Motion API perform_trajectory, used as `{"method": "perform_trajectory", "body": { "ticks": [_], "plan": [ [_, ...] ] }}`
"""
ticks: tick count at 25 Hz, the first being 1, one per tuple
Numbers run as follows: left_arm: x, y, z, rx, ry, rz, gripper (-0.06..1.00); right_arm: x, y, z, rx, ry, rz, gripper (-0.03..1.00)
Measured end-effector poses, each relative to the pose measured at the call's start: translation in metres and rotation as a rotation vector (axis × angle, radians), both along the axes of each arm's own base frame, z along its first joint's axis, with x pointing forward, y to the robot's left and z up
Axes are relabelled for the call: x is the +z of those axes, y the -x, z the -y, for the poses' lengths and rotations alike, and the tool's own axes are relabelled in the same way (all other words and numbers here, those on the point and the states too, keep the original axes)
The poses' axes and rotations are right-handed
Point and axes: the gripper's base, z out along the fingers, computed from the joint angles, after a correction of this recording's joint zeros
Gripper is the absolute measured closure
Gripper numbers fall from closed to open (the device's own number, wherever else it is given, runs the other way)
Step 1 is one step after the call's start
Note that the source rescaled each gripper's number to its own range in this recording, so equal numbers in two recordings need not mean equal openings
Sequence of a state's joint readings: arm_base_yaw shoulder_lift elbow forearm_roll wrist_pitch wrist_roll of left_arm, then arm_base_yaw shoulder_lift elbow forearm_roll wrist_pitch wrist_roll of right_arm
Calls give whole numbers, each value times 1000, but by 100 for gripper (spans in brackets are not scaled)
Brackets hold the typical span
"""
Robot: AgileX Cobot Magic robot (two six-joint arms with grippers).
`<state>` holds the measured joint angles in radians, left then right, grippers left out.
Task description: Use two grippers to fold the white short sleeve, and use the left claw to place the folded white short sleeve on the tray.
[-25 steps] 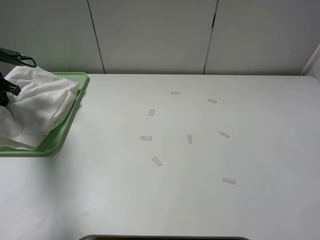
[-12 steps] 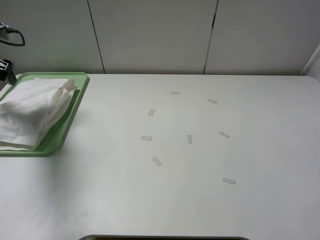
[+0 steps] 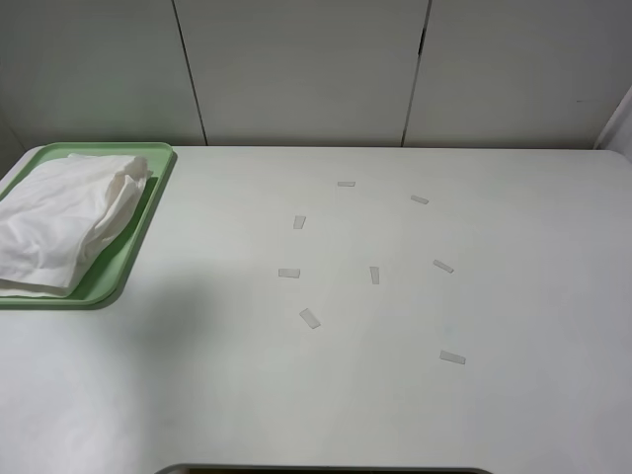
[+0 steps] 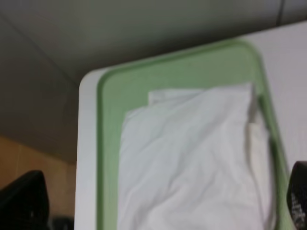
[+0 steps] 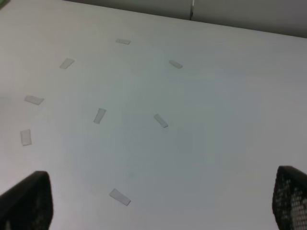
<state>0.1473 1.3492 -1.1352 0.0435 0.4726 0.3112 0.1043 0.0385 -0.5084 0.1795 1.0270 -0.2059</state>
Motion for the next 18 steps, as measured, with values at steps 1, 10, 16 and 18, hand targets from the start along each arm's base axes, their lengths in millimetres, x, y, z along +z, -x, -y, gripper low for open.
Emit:
{"method": "perform_trajectory", "body": {
  "ticks": [1,10,16,18],
  "plan": [
    [0,0,0,0,0,0,-6,0,0,0,0,0,0,-3],
    [40,105,30,-31,57,302,-6,0,0,0,0,0,0,-3],
    [33,168,39,-24,128,434,-6,0,0,0,0,-1,0,-3],
    [35,188,43,-49,149,492,-6,0,0,0,0,-1,0,-3]
  ]
}}
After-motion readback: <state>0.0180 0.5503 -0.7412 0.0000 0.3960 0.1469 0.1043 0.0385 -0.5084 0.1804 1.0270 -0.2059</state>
